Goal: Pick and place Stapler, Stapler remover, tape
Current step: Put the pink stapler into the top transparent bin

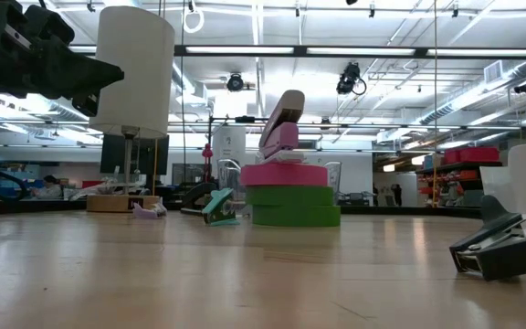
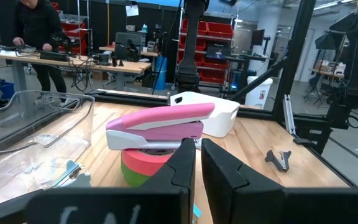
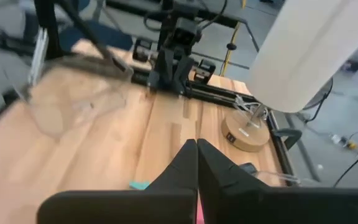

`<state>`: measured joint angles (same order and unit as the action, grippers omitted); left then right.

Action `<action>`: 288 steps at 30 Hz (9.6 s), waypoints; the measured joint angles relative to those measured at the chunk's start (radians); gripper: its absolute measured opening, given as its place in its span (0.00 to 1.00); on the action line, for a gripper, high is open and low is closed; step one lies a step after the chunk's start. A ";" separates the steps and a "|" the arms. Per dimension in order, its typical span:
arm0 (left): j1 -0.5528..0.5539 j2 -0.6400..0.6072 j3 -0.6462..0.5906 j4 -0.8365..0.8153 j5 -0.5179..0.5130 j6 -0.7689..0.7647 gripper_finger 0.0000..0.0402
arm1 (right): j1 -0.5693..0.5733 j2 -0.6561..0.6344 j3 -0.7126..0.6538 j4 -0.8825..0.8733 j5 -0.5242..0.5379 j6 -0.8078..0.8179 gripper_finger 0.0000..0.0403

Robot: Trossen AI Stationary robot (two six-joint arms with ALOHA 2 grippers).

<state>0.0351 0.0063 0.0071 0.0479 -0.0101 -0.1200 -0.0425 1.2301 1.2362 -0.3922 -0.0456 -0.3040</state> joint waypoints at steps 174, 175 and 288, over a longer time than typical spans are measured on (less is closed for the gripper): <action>0.000 0.000 0.000 0.000 0.000 0.000 0.07 | -0.018 0.585 0.203 -0.247 0.083 -1.307 0.34; 0.000 0.000 0.000 0.000 0.000 0.000 0.07 | -0.018 0.579 0.203 -0.244 0.086 -1.303 0.34; 0.000 0.000 0.000 0.000 0.000 0.000 0.07 | -0.525 0.904 0.482 -0.279 0.052 -0.358 0.58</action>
<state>0.0353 0.0063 0.0071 0.0479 -0.0097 -0.1200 -0.5678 2.1342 1.7184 -0.6708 0.0064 -0.6618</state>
